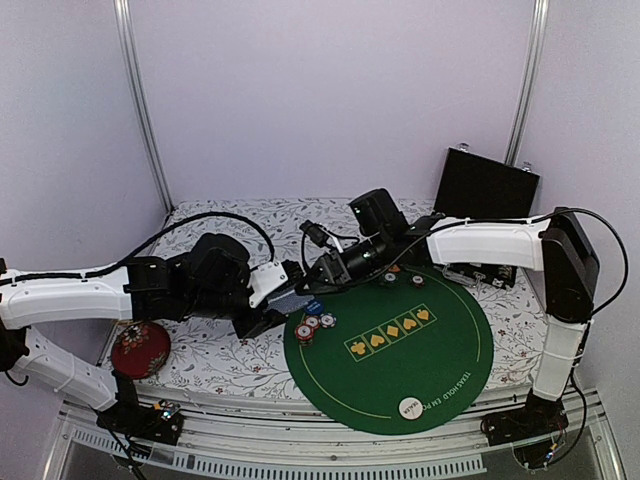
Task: Distribute texas hold em gaming equipment
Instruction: Pick up the poker card from the face-down deck piles.
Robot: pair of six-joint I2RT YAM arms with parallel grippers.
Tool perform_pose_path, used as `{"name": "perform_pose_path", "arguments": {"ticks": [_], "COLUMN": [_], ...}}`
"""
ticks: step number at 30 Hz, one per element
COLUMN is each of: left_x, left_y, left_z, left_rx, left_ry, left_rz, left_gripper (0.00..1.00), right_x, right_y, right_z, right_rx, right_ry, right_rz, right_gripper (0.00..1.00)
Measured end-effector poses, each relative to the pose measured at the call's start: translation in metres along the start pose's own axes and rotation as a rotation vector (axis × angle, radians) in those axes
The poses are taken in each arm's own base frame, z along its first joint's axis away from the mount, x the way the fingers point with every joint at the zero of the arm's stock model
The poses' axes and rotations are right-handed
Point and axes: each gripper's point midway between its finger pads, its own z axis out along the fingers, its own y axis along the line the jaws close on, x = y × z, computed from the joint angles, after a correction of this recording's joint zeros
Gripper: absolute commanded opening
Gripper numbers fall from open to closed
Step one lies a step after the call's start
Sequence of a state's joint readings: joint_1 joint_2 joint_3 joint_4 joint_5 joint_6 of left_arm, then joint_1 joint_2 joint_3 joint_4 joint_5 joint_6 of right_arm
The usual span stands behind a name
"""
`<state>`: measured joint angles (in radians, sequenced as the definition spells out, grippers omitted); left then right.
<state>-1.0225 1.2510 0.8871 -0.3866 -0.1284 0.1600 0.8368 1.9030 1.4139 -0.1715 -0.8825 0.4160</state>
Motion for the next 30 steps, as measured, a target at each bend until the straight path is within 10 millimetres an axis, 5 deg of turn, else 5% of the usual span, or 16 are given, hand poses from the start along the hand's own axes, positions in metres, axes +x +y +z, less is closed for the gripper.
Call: {"name": "perform_pose_path", "arguments": {"ticks": [30], "left_x": [0.004], "left_y": [0.004], "left_z": [0.002], "left_rx": [-0.018], "left_ry": [0.012], "left_rz": [-0.018], "left_gripper": [0.52], "right_x": [-0.006], "right_y": [0.0], "right_z": [-0.015], "right_rx": [0.117], "right_ry": [-0.017], "right_rz": [-0.035], "right_gripper": [0.03]}}
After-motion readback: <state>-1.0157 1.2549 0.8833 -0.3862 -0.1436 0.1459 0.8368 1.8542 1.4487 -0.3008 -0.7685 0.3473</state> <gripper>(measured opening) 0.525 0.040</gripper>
